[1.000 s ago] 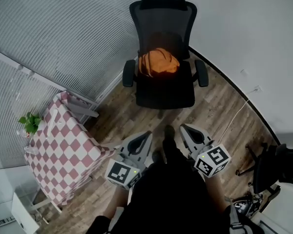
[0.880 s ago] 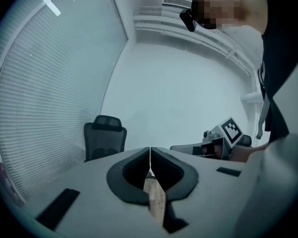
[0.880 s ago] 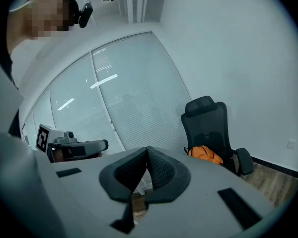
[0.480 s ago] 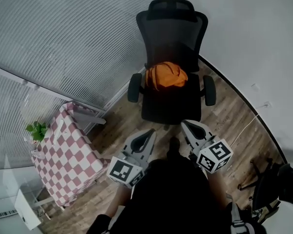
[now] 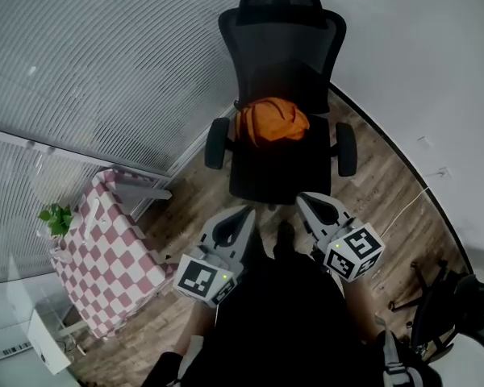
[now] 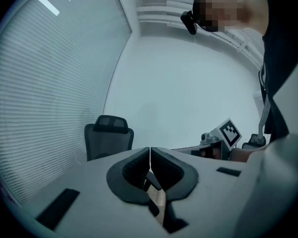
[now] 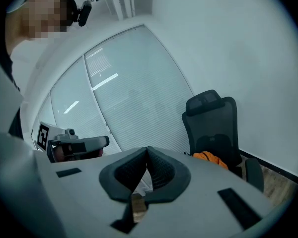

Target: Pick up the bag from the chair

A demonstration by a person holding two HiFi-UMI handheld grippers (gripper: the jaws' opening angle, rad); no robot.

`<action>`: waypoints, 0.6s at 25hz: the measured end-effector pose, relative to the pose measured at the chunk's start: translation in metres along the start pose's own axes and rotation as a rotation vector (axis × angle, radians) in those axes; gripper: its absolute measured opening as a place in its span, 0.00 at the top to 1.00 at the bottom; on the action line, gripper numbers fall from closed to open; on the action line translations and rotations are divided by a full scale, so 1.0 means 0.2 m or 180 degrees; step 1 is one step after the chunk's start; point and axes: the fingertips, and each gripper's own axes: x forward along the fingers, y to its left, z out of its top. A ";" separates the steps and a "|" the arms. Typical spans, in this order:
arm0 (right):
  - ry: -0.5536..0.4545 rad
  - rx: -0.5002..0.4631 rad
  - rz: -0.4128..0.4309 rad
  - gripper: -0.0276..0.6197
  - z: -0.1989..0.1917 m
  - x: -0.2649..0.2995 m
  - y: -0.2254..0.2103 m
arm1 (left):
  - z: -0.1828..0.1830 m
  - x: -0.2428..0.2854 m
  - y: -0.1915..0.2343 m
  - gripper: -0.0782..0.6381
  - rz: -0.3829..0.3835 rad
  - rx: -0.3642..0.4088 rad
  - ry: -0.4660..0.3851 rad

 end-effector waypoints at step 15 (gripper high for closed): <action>0.0520 -0.0127 -0.0097 0.93 0.01 0.73 -0.05 | 0.17 0.15 0.73 0.84 -0.0004 -0.0141 -0.0124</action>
